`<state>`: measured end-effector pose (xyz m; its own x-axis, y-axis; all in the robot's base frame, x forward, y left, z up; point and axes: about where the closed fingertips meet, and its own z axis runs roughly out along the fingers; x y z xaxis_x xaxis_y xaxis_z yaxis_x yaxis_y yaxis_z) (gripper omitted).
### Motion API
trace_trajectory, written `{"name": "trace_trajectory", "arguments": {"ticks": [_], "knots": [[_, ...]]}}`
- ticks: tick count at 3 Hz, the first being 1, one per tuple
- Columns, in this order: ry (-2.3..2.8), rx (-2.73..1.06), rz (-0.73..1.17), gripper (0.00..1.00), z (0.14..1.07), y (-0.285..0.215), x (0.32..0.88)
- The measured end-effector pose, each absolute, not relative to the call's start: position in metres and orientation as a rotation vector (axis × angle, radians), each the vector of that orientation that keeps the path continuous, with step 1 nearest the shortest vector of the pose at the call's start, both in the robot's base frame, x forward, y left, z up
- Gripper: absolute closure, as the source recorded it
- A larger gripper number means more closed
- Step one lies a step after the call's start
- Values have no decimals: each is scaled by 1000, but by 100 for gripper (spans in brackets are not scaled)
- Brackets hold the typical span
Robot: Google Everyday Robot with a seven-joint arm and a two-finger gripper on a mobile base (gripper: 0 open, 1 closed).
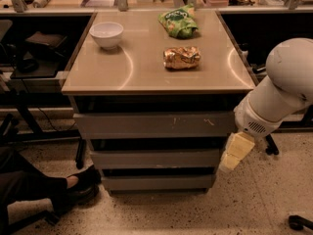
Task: Open middle drawer
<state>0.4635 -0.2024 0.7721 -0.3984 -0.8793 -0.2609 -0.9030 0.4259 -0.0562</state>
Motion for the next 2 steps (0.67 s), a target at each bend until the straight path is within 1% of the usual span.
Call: {"name": "trace_trajectory", "arguments": {"ticks": [1, 2], "knots": [[2394, -1537, 129, 0, 753, -191, 465], [2334, -1583, 39, 0, 713, -156, 458]]}}
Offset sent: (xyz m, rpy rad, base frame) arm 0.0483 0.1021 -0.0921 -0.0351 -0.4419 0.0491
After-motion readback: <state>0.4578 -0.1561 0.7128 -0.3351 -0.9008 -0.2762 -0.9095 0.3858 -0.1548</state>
